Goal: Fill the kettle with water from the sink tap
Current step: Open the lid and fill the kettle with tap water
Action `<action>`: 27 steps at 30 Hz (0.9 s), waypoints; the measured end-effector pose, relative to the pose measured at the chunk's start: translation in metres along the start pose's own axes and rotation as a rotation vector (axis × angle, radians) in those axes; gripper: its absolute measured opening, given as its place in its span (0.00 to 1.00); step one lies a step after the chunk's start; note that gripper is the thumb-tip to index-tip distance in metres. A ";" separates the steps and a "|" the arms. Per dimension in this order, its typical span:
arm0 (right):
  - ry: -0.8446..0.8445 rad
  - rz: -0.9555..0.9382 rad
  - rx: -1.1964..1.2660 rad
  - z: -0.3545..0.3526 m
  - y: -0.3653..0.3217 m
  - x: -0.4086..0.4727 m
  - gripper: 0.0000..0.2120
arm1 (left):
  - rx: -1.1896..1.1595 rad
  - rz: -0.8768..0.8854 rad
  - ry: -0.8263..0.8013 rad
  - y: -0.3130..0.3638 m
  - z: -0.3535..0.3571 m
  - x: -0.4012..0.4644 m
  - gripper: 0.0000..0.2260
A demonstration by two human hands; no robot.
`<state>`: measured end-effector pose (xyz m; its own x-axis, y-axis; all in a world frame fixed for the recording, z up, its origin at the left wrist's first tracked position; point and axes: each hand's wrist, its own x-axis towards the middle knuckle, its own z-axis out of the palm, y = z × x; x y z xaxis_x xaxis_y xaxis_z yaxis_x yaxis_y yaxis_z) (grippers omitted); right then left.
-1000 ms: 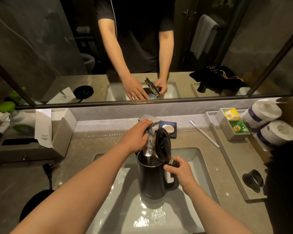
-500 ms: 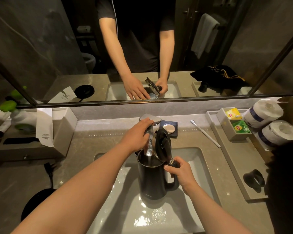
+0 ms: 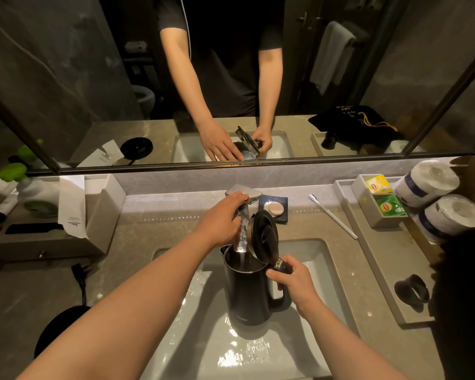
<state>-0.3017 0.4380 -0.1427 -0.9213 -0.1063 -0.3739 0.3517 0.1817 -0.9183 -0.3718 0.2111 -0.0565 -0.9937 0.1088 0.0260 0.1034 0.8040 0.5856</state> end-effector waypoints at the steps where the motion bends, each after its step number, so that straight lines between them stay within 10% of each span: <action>1: 0.003 -0.001 0.000 0.000 0.000 0.000 0.11 | 0.001 -0.002 0.001 0.000 0.000 0.000 0.27; 27: 0.023 0.011 0.003 0.004 0.003 0.001 0.18 | 0.016 -0.017 0.001 0.002 0.000 -0.001 0.28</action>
<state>-0.3006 0.4347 -0.1461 -0.9209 -0.0818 -0.3812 0.3625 0.1802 -0.9144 -0.3707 0.2129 -0.0552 -0.9954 0.0941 0.0168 0.0867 0.8151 0.5727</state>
